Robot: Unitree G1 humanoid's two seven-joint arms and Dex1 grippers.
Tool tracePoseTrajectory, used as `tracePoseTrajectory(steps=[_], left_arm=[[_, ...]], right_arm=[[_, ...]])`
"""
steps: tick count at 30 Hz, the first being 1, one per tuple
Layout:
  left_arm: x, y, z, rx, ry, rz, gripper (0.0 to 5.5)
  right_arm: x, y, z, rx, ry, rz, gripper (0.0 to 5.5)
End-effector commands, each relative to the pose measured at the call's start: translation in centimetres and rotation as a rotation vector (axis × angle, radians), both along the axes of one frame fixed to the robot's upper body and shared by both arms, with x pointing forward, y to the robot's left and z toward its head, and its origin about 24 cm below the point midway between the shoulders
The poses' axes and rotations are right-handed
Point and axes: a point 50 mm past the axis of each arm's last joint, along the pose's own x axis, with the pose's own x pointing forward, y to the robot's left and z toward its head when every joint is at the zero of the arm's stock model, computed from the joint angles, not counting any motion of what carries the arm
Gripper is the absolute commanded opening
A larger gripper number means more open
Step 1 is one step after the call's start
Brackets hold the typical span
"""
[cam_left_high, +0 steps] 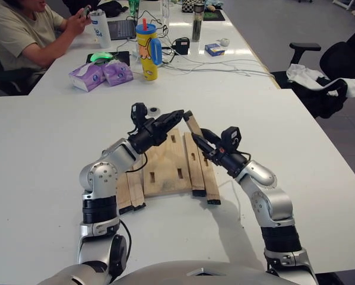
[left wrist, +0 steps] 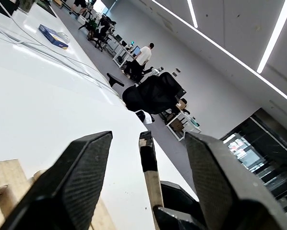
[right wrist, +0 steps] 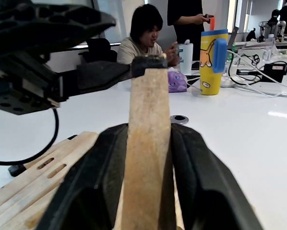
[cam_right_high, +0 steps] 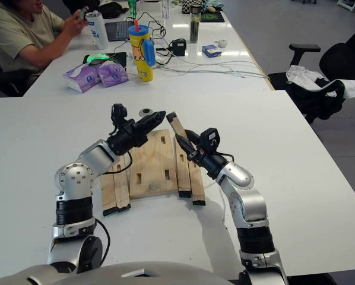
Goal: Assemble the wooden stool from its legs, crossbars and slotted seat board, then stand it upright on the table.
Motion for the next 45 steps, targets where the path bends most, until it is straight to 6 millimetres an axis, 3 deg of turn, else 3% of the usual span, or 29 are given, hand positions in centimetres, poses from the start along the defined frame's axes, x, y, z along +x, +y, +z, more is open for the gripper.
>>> tracePoseTrajectory(steps=[1, 5, 19, 25, 28, 31, 36, 40, 45], left_arm=[[0.1, -0.4, 0.4, -0.014, 0.017, -0.043, 2.78], [-0.1, -0.9, 0.4, -0.016, 0.019, -0.089, 2.78], [-0.1, -0.9, 0.6, -0.010, 0.012, -0.084, 0.73], [0.9, 0.4, 0.6, 0.010, -0.010, 0.068, 0.46], [0.7, 1.2, 0.9, 0.035, -0.054, 0.162, 0.44], [-0.4, 3.3, 2.1, 0.016, -0.115, 0.380, 0.44], [-4.3, 5.8, 1.8, 0.102, -0.102, 0.634, 0.44], [-6.4, 7.3, -0.1, 0.139, 0.008, 0.772, 0.44], [-8.2, 7.6, -2.4, 0.190, 0.125, 0.863, 0.44]], right_arm=[[-0.7, 0.8, 0.6, 0.031, -0.049, 0.054, 1.31], [-1.0, 1.2, 0.8, 0.044, -0.070, 0.073, 1.31], [-0.5, 0.9, 1.4, 0.034, -0.102, 0.016, 1.31], [0.0, 0.7, 0.8, 0.002, -0.051, -0.025, 1.31], [0.3, 0.6, 0.0, -0.062, -0.011, -0.052, 1.98], [0.2, -0.9, -1.3, -0.119, 0.037, -0.136, 2.04], [0.3, -4.5, -2.5, -0.140, 0.116, -0.360, 2.04], [0.5, -5.9, -2.7, -0.137, 0.150, -0.444, 2.04], [0.7, -5.8, -2.6, -0.165, 0.160, -0.425, 2.04]])
